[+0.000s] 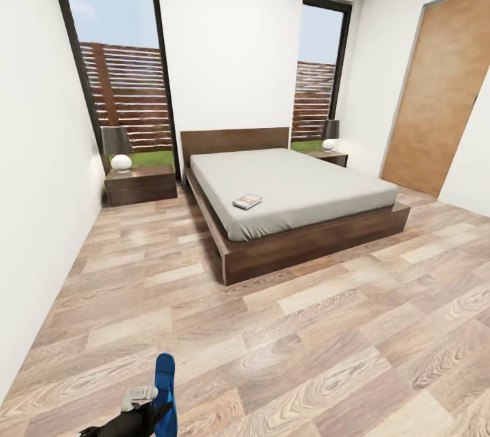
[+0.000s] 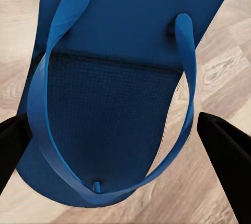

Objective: In the bedroom, move the book from the bed onto either nightstand, and place the two sandals side by side next to the bed.

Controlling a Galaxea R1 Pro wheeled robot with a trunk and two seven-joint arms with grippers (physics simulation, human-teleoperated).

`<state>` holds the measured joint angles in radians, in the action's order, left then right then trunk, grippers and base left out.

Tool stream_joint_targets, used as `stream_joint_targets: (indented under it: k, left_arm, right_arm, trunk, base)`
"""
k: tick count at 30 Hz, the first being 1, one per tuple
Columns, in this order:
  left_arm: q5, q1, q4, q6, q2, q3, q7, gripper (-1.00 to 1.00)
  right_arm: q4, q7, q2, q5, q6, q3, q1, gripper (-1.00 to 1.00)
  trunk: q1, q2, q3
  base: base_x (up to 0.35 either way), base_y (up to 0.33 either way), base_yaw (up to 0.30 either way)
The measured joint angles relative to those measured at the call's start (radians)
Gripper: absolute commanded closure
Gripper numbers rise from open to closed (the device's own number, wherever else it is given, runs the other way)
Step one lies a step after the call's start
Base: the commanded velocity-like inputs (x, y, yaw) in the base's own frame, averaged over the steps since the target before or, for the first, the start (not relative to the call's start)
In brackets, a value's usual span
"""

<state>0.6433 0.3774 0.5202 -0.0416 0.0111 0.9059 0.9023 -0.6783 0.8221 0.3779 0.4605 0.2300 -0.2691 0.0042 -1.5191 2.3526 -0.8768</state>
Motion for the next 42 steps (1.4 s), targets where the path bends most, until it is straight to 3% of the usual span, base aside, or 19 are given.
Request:
stream_joint_targets:
  k: [9,42]
  left_arm:
    - [0.0,0.0,0.0,0.0,0.0,0.0,0.0,1.0]
    - [0.0,0.0,0.0,0.001,0.0,0.0,0.002,1.0]
  right_arm:
    - [0.0,0.001,0.001,0.0,0.0,0.0,0.0,-1.0]
    - [0.0,0.003,0.001,0.0,0.0,-0.001,0.0,-1.0]
  trunk:
    - [0.0,0.0,0.0]
    - [-0.001,0.0,0.0]
  base:
    - [0.195,0.0,-0.145]
    - [0.003,0.0,-0.282]
